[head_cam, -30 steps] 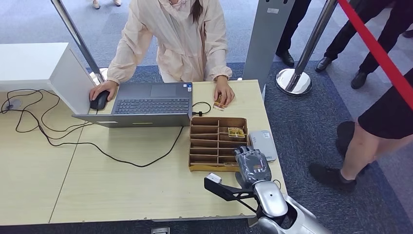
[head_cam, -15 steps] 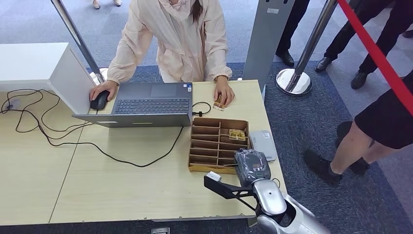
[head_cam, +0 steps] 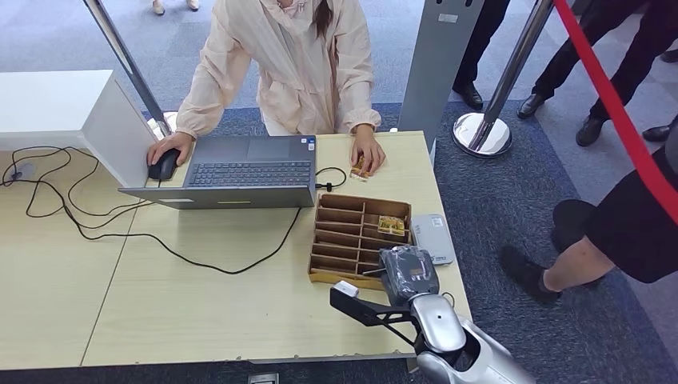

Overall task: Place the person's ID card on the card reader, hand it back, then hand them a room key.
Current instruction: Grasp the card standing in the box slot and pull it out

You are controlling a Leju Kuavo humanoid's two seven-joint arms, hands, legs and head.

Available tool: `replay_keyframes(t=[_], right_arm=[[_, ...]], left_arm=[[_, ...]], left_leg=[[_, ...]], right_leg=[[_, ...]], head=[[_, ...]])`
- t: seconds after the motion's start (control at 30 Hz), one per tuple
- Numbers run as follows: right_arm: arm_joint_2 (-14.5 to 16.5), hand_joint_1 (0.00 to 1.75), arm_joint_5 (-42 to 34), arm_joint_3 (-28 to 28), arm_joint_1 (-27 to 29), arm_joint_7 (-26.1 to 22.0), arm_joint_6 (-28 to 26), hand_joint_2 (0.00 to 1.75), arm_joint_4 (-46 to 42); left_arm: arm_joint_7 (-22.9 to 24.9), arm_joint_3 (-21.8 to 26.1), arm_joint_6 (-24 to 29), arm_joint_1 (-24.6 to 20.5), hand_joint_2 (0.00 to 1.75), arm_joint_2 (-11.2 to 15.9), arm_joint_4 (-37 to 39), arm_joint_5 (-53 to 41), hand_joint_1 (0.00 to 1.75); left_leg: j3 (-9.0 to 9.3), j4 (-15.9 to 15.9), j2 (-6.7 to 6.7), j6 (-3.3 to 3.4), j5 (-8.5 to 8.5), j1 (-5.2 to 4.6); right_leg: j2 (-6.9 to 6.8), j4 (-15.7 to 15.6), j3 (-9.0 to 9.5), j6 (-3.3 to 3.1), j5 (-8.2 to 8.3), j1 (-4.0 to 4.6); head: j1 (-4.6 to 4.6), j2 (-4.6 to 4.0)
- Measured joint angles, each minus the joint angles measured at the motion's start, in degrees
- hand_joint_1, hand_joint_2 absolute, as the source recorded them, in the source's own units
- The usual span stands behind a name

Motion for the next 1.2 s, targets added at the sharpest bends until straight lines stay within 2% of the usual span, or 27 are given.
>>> replay_keyframes(t=[0.57,1.2], right_arm=[[0.84,1.53,0.14,-0.81,-0.67,-1.02,-3.0,1.75,0.97],[1.1,1.53,-0.39,-2.95,-4.9,-1.27,-3.09,1.75,-3.93]], left_arm=[[-0.04,0.04,0.09,0.0,0.0,-0.09,0.02,0.0,0.0],[-0.51,0.04,-0.08,-0.01,0.0,-0.09,0.02,-0.01,0.0]], left_leg=[[-0.01,0.0,0.0,0.0,0.0,0.0],[-0.01,0.0,0.0,0.0,0.0,0.0]], right_leg=[[0.0,0.01,0.0,0.0,0.0,0.0],[0.0,0.02,0.0,0.0,0.0,0.0]], head=[[0.01,0.01],[0.01,0.01]])
